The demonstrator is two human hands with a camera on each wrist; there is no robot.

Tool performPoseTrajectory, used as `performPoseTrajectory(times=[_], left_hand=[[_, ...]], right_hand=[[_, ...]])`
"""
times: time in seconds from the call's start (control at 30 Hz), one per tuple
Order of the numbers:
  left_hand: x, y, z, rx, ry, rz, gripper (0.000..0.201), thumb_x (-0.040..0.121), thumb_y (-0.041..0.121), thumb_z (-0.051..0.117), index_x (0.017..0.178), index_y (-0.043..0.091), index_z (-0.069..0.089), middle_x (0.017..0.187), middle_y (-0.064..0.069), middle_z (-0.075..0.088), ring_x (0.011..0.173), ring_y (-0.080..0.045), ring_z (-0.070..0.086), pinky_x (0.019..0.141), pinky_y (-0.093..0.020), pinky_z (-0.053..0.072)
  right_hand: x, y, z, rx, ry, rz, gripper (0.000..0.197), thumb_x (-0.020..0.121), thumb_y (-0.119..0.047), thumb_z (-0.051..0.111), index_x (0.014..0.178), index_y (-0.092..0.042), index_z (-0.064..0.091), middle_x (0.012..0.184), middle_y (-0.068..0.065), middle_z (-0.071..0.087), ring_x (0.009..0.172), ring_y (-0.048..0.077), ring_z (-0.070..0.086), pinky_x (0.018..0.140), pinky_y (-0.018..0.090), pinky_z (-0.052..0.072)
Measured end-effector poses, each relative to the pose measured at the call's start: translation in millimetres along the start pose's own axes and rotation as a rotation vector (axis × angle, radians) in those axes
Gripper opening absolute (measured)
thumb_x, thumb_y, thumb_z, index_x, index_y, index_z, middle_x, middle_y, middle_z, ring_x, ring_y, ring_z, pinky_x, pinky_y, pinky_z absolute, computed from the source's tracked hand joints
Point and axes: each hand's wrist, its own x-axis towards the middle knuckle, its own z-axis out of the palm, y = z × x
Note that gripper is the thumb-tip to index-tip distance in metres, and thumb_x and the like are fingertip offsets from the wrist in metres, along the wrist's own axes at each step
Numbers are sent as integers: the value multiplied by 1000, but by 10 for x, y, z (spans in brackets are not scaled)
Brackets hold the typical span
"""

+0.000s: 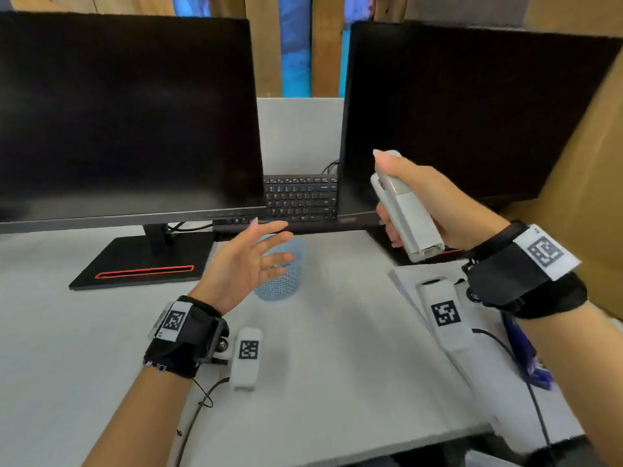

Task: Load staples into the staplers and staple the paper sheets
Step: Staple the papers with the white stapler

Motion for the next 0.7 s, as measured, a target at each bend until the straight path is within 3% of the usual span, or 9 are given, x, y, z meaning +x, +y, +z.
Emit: performPoseTrajectory(times=[0.07, 0.17, 0.37, 0.53, 0.7], left_hand=[[-13, -14, 35, 47, 16, -23, 46, 92, 47, 39, 120, 18, 62, 106, 2, 68, 83, -18, 68, 66, -26, 56], [-28, -25, 144, 188, 5, -46, 45, 94, 47, 37, 119, 20, 63, 107, 4, 68, 87, -18, 66, 70, -26, 53], [59, -99, 685, 476, 24, -56, 32, 98, 36, 45, 114, 18, 66, 107, -1, 66, 78, -15, 70, 69, -27, 49], [116, -343, 1601, 780, -167, -124, 27, 95, 34, 52, 109, 15, 66, 93, 2, 68, 73, -14, 68, 61, -21, 46], [232, -859, 2390, 1145, -438, -178, 36, 93, 45, 54, 107, 13, 63, 96, 3, 68, 75, -11, 66, 60, -22, 47]], right_hand=[[-287, 45, -272, -35, 24, 41, 50, 88, -61, 52, 88, -11, 50, 63, 5, 53, 46, 17, 52, 47, 27, 47], [-729, 139, -638, -42, 95, 106, 54, 86, -63, 51, 92, -9, 54, 65, 7, 52, 48, 18, 51, 47, 27, 48], [-1446, 545, -1064, 169, 272, 219, 60, 81, -68, 54, 99, -11, 51, 69, 9, 54, 48, 22, 52, 47, 27, 47], [-1772, 963, -1150, 468, 390, 224, 57, 83, -67, 50, 93, -12, 47, 69, 8, 50, 48, 19, 48, 44, 25, 46], [-1889, 1370, -1205, 776, 451, 299, 55, 82, -68, 52, 84, -13, 49, 69, 6, 49, 46, 17, 48, 43, 23, 46]])
